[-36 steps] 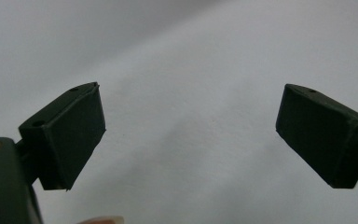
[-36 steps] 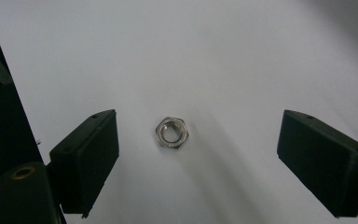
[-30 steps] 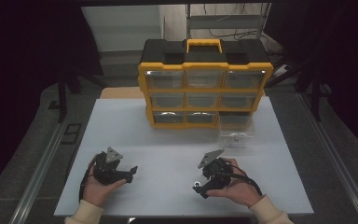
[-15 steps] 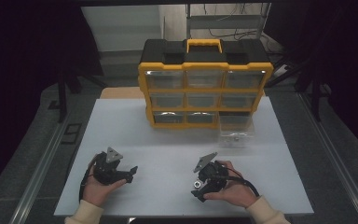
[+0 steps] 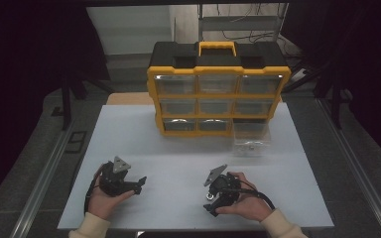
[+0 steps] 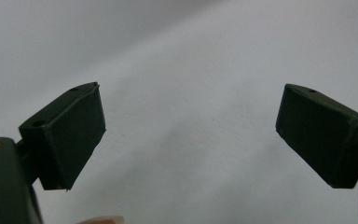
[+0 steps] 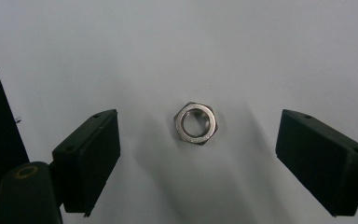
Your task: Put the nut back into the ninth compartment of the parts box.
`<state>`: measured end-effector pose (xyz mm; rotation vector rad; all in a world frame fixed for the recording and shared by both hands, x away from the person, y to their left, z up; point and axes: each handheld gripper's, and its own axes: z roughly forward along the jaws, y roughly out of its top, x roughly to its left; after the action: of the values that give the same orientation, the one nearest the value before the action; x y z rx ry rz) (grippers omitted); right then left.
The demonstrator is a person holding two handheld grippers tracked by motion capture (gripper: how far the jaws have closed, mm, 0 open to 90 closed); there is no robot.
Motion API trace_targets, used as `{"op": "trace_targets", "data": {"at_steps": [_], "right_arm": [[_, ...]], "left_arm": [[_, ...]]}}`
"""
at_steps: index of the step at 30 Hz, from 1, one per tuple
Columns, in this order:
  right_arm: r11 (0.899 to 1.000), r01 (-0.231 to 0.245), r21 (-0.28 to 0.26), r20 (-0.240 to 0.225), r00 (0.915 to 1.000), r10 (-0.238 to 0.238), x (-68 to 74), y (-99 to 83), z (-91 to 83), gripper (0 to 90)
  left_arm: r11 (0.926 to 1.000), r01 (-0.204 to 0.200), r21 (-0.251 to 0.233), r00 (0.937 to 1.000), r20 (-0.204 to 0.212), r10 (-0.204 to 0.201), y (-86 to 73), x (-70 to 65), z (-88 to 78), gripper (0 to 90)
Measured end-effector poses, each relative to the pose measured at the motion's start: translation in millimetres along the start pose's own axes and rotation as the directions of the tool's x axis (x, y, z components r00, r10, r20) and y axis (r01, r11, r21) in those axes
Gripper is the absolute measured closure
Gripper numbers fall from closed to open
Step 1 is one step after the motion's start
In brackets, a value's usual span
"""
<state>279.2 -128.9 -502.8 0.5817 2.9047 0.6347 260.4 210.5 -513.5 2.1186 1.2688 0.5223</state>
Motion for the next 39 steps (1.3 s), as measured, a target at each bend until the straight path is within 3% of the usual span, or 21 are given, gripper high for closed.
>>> {"op": "trace_targets", "data": {"at_steps": [11, 39], "right_arm": [[1.0, 0.024, 0.015, -0.003, 0.9997, -0.024, 3.3, 0.3, 5.2, 21.5], [1.0, 0.022, 0.01, -0.031, 0.9993, -0.022, -0.3, 0.9, 3.4, 68.4]], "left_arm": [[1.0, 0.0, -0.001, 1.0, 0.0, 0.0, 0.0, 0.2, -0.1, 8.5], [1.0, -0.001, -0.001, 1.0, -0.001, 0.001, 0.0, -0.1, 0.1, 8.6]]}}
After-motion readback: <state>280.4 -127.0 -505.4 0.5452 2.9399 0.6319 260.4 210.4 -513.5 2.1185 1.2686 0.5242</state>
